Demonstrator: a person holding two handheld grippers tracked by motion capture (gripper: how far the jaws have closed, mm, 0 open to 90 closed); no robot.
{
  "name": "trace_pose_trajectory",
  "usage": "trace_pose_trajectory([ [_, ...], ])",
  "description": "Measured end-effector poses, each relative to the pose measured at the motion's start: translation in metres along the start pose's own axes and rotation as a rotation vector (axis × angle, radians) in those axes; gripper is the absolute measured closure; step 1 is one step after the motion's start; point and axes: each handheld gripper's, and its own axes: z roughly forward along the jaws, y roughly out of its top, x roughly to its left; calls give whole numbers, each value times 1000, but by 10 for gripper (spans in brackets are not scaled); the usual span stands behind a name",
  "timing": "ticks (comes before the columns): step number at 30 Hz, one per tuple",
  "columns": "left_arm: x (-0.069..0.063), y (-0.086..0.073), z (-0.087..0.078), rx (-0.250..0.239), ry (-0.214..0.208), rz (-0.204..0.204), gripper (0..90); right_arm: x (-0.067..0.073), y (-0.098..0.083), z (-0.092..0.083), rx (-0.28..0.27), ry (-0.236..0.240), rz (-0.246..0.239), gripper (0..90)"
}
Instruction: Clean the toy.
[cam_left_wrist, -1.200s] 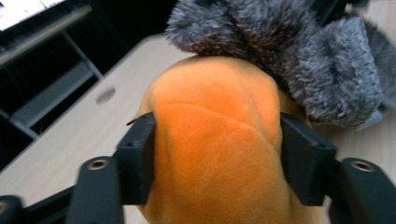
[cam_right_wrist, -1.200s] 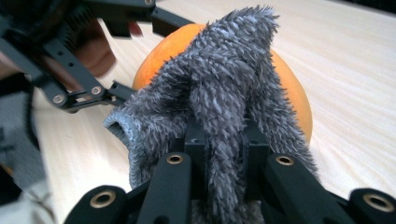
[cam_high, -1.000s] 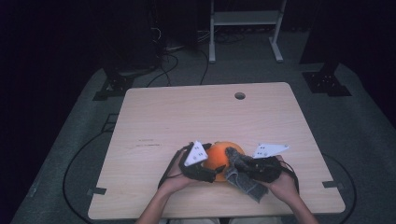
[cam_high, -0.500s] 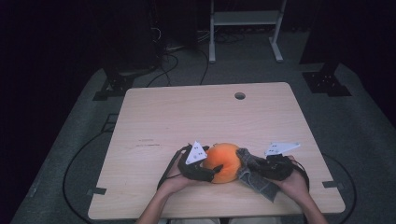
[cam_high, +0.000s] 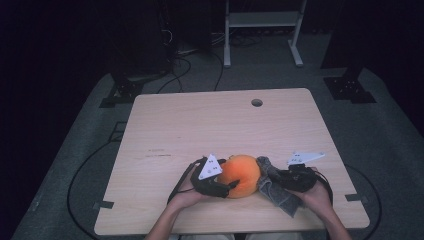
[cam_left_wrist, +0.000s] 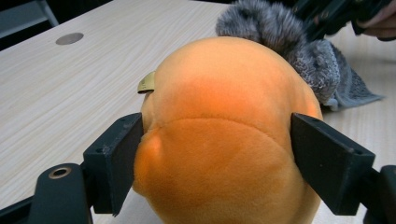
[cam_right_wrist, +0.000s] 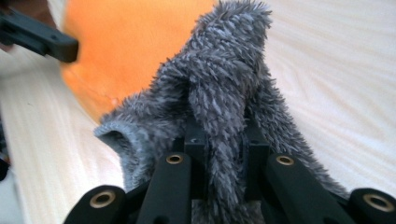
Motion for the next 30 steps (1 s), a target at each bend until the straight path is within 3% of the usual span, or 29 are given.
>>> trace_pose_trajectory([
  [5, -3, 1, 0, 3, -18, 30, 196, 15, 16, -12, -130, 80, -19, 763],
  [8, -4, 0, -1, 3, -28, 38, 195, 20, 16, 0, -105, 90, -33, 761],
  [10, -3, -1, -1, 2, -34, 29, 196, 15, 12, 3, -101, 85, 0, 762],
  [13, -2, -2, -2, -3, -39, 22, 196, 2, 3, 6, -40, -1, 51, 765],
  [15, -3, -2, -3, -1, -42, 29, 196, -2, -1, 6, -28, -5, 77, 765],
  [17, -3, -3, -4, -4, -45, 37, 195, 1, 3, 0, -64, 12, 64, 764],
  [20, -5, -2, -3, -7, -54, 50, 191, 15, 15, -9, -172, 111, 45, 763],
  [22, -7, -2, -2, -7, -57, 60, 188, 23, 19, -6, -174, 140, 22, 759],
  [24, -8, -2, -2, -4, -58, 67, 188, 24, 17, 0, -152, 125, 9, 759],
  [27, -9, -1, -2, -6, -54, 65, 188, 10, 10, 4, -136, 111, 69, 760],
  [30, -10, -1, -2, -6, -49, 75, 188, 1, 4, 3, -87, 33, 93, 764],
])
